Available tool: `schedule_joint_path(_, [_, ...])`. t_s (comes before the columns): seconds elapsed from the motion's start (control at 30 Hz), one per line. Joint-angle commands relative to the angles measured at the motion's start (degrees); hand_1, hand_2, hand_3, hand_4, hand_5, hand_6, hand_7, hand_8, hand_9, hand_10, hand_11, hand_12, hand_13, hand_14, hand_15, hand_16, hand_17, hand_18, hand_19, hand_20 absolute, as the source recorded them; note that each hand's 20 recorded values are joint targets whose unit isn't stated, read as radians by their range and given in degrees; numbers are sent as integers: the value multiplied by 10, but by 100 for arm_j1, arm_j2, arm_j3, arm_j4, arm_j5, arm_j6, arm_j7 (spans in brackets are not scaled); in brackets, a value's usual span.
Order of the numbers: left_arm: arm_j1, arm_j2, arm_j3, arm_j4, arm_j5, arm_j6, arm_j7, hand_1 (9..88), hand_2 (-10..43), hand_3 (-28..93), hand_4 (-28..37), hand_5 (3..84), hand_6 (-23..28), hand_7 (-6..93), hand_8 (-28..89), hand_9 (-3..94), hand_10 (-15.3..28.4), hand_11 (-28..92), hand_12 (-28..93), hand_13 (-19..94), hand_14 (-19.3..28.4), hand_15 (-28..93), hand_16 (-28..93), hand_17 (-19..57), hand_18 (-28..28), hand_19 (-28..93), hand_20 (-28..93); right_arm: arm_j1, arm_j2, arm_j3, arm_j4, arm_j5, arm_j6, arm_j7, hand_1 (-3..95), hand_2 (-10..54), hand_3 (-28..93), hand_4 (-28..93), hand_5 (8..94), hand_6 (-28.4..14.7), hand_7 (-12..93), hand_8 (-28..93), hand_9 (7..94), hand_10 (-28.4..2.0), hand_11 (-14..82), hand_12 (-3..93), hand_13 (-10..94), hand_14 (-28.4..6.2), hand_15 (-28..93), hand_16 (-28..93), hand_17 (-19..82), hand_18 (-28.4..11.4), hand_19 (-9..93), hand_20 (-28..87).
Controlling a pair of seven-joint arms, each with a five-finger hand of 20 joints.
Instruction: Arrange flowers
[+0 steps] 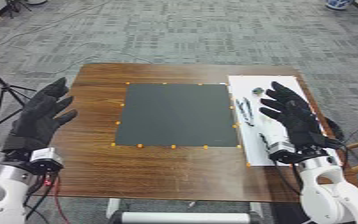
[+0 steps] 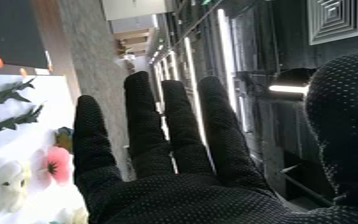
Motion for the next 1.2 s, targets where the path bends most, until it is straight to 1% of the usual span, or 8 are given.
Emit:
schedule_joint_path(0.03, [23,6,-89,-18,81,-126,-59,284,-95,683,-259,179,3,218,-97,119,71,130,235,26,105,360,-20,-138,195,395,92,184,132,-109,-33,-33,79,-94,171,-95,864,-283,346,-31,195,-122,347,-116,109,222,278,-119,273,233,26,-228,443,196])
schedule_joint_path(0.27, [-97,82,18,23,80,-82,-17,284,-94,681,-260,163,2,226,-100,110,70,120,242,22,102,356,-19,-139,192,394,99,248,354,-164,-35,-51,209,-46,173,-95,865,-283,316,-37,195,-118,325,-124,116,230,275,-118,277,231,27,-227,444,197])
schedule_joint_path(0.47, [142,26,-197,-34,88,-80,-49,284,-92,681,-259,160,2,227,-103,110,70,118,245,23,102,358,-18,-138,191,393,102,268,832,-145,-156,-536,351,228,173,-95,864,-283,262,-43,202,-118,291,-126,117,240,280,-119,289,229,29,-227,450,198])
schedule_joint_path(0.53, [166,34,-216,-41,66,-28,-47,283,-92,681,-257,159,2,228,-104,109,70,119,247,22,102,359,-18,-138,191,394,103,332,1309,-625,-424,-1512,2079,767,177,-95,850,-283,263,-43,217,-124,303,-128,151,244,305,-118,342,208,49,-228,476,202])
schedule_joint_path(0.57, [171,41,-229,-43,73,-52,-55,284,-92,682,-257,159,1,229,-104,110,70,119,247,22,102,360,-17,-138,191,394,104,425,1581,-966,-630,-2804,3101,1960,179,-95,840,-283,282,-44,232,-133,333,-131,200,243,335,-119,395,181,69,-231,503,205])
schedule_joint_path(0.63, [189,45,-241,-55,74,-54,-55,284,-93,683,-256,160,2,231,-104,111,71,122,248,24,103,362,-17,-138,191,394,104,381,1816,-1198,-628,-5179,3436,3266,188,-95,811,-283,364,-54,300,-141,408,-124,345,278,427,-118,507,174,121,-236,566,222])
schedule_joint_path(0.83, [192,75,-262,-52,48,-55,-63,284,-93,682,-255,162,3,235,-106,112,72,125,247,26,103,372,-19,-137,191,394,106,238,2632,-1703,-1015,-7909,2949,5552,256,-95,722,-283,364,-55,569,-202,397,-153,636,496,426,-142,773,270,154,-224,667,293])
schedule_joint_path(1.2, [295,73,-356,-105,-12,18,-87,284,-90,684,-254,169,4,234,-107,117,74,132,242,31,107,380,-24,-135,192,397,107,-520,2810,-1362,-1460,-8089,1691,6019,265,-95,679,-283,390,-66,710,-235,415,-158,715,640,439,-170,850,395,161,-227,693,367])
